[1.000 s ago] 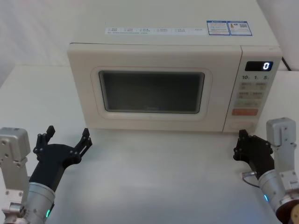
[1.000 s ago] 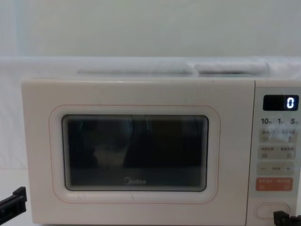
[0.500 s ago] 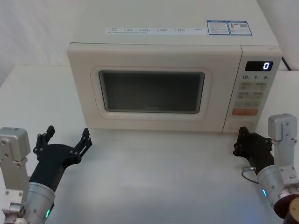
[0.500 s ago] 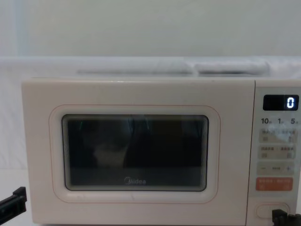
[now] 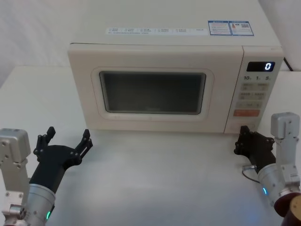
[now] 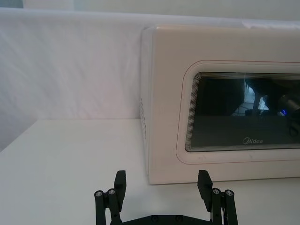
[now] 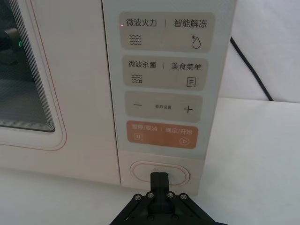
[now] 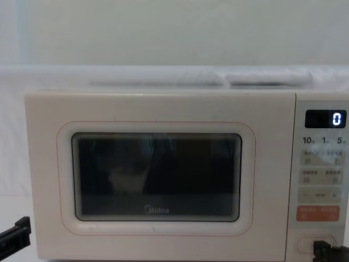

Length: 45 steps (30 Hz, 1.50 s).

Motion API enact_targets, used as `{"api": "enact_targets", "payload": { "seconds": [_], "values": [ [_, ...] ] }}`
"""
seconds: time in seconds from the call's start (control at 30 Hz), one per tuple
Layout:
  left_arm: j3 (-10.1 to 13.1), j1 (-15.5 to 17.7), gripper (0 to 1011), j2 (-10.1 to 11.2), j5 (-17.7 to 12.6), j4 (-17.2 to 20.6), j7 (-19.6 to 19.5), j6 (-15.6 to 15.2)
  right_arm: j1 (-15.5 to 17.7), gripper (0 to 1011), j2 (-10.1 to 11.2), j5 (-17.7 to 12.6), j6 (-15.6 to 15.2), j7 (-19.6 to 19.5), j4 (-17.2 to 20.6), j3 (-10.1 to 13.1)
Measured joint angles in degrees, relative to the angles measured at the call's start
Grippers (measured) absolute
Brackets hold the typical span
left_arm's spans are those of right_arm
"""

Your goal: Press the button to open the microwave door with one hand; close the microwave door with the other hand.

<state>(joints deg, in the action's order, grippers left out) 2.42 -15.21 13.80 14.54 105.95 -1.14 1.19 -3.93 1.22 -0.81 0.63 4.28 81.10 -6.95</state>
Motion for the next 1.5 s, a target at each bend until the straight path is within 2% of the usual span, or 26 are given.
{"api": "enact_targets", "payload": {
  "seconds": [1.5],
  "values": [
    [0.0,0.0,1001,0.0,0.0,0.0,0.0,0.0,-3.7,0,-0.6,-0.3,0.9,-0.2,-4.2,0.2]
  ]
}}
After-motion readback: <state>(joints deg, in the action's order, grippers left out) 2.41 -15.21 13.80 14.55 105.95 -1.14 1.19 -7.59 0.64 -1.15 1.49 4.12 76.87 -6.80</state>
